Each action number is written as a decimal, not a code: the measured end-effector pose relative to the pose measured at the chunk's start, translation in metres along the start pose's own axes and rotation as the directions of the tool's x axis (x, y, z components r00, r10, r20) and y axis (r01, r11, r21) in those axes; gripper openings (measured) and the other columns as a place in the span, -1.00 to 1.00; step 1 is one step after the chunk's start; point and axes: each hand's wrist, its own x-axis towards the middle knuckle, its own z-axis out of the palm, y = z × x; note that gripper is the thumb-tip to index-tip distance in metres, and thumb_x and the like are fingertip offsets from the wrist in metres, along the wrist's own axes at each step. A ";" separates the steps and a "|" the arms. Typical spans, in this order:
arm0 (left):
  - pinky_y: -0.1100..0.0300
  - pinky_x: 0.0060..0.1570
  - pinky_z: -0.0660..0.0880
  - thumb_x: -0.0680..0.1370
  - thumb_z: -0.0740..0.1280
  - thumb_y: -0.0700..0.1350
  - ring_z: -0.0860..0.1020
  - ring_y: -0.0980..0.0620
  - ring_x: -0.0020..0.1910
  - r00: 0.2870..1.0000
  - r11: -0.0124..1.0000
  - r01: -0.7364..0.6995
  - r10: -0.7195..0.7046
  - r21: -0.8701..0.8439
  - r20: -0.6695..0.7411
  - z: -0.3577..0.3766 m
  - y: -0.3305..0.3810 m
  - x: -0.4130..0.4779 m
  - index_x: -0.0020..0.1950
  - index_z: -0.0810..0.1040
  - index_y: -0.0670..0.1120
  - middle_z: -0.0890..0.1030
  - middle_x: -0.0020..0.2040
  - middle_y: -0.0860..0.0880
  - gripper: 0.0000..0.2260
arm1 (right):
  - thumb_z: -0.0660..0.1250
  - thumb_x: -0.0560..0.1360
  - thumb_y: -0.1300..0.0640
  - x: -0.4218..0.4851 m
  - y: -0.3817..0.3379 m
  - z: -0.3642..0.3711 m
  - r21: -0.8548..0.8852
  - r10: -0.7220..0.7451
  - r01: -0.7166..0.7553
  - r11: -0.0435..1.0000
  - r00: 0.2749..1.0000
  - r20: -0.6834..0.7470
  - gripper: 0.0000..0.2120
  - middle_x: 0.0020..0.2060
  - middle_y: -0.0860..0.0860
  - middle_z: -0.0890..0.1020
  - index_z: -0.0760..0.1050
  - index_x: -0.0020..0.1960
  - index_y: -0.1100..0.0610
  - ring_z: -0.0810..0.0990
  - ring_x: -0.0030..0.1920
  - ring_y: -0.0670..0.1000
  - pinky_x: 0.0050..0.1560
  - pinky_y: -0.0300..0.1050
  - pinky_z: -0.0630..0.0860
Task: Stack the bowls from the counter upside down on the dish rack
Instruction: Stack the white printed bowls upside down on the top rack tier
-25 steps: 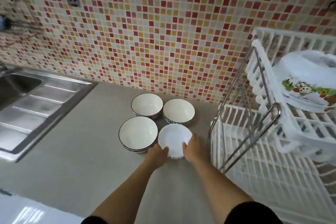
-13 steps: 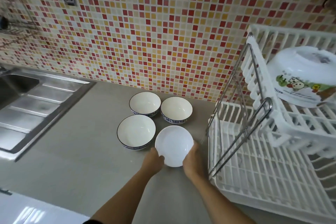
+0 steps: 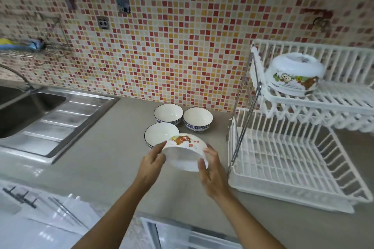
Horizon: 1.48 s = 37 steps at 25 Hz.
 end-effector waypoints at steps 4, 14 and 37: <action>0.19 0.07 0.52 0.58 0.18 0.04 0.60 0.07 0.06 0.987 0.950 -0.158 0.146 -0.269 -0.065 -0.015 0.044 -0.031 0.14 0.51 0.05 0.63 0.04 0.08 -0.79 | -0.15 0.28 -0.57 -0.011 -0.064 -0.031 0.091 -0.065 0.067 0.994 0.997 -0.029 -0.45 0.21 -0.41 0.33 0.18 0.08 -0.27 0.51 0.07 -0.14 0.04 -0.24 0.43; 0.19 -0.03 0.61 0.28 0.44 0.29 0.58 0.07 0.15 0.682 0.676 -0.660 0.722 -0.327 0.116 0.003 0.221 -0.066 0.16 0.28 0.18 0.49 0.22 -0.05 -0.44 | 0.53 0.14 -0.23 0.020 -0.170 -0.214 0.329 -0.343 0.325 0.887 0.939 -0.004 -0.19 0.31 -0.13 0.42 0.15 0.25 -0.32 0.48 0.29 -0.08 0.24 -0.06 0.51; -0.01 0.44 0.19 0.27 0.58 0.00 0.17 -0.16 0.50 0.813 0.574 -0.581 0.429 0.577 0.393 0.214 0.291 0.034 0.54 -0.19 -0.13 0.10 0.53 -0.18 0.14 | 0.58 0.11 -0.05 0.129 -0.044 -0.363 -0.430 -0.147 0.216 0.877 0.971 0.187 0.09 0.39 -0.04 0.27 0.04 0.48 -0.05 0.24 0.42 -0.02 0.40 0.06 0.30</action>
